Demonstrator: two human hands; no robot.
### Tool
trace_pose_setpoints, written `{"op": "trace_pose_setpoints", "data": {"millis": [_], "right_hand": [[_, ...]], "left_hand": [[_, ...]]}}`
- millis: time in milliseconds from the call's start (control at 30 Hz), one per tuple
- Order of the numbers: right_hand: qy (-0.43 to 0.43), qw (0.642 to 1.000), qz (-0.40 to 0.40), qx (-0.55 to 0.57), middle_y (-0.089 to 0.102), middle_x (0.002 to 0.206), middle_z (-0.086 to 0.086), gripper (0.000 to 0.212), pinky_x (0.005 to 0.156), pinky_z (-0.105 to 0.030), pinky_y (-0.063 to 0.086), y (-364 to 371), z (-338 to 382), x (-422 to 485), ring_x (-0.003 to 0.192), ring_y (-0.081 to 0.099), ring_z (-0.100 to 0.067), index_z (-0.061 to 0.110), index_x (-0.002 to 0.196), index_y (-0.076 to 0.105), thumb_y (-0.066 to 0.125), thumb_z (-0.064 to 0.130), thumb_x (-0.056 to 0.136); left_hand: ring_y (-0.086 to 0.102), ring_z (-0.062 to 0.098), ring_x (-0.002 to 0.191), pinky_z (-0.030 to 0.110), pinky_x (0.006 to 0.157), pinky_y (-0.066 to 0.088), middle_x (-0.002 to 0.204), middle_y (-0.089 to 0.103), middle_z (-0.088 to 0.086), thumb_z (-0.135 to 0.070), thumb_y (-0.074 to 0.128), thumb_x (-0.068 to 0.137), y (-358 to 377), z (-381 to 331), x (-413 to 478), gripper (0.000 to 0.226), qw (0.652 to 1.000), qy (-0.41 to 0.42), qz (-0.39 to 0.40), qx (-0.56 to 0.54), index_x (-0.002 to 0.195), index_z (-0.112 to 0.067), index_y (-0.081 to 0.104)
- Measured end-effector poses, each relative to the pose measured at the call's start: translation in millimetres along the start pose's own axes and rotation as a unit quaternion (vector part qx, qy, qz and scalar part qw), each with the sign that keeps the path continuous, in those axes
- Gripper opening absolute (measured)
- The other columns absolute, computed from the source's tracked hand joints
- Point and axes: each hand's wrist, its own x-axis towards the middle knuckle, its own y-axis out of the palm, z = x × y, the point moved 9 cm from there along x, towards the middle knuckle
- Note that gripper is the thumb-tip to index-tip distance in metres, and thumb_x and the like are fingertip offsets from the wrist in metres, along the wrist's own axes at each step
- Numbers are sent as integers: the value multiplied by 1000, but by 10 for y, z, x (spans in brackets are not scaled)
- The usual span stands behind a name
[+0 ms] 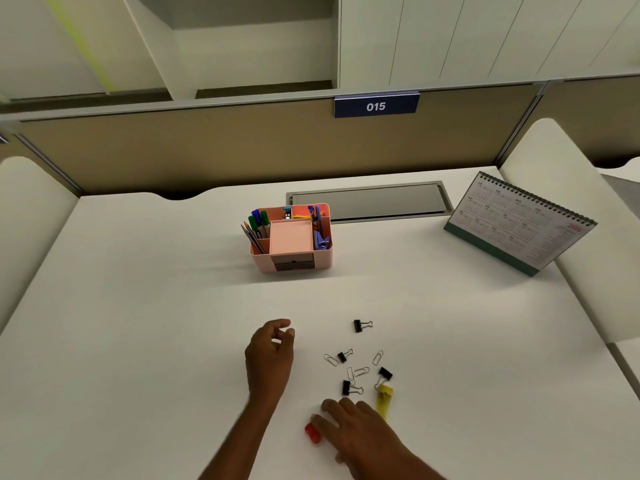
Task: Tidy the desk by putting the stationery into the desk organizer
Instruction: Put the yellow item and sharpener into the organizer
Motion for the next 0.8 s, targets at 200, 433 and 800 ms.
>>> {"op": "trace_pose_setpoints", "data": {"millis": [200, 433, 800], "right_hand": [[117, 992, -44, 3, 61, 139, -10, 102, 90, -41, 58, -102, -380, -353, 118, 65, -31, 23, 132, 61, 90, 57, 41], [232, 970, -63, 40, 53, 148, -20, 114, 85, -35, 61, 24, -689, -609, 135, 42, -36, 18, 135, 60, 94, 49, 31], [180, 947, -226, 138, 43, 148, 3, 74, 71, -17, 57, -343, -569, -577, 136, 43, -18, 28, 141, 50, 79, 46, 76]], "left_hand": [[64, 4, 75, 19, 66, 49, 86, 71, -8, -21, 71, 93, 152, 47, -245, 14, 999, -11, 45, -10, 98, -34, 74], [66, 7, 69, 26, 66, 53, 81, 71, -11, -23, 72, 92, 283, 96, -438, 14, 996, -26, 84, -16, 93, -37, 74], [75, 14, 72, 39, 77, 64, 81, 78, -7, -35, 73, 92, 582, 37, -764, 5, 962, -101, 250, -37, 95, -33, 77]]}}
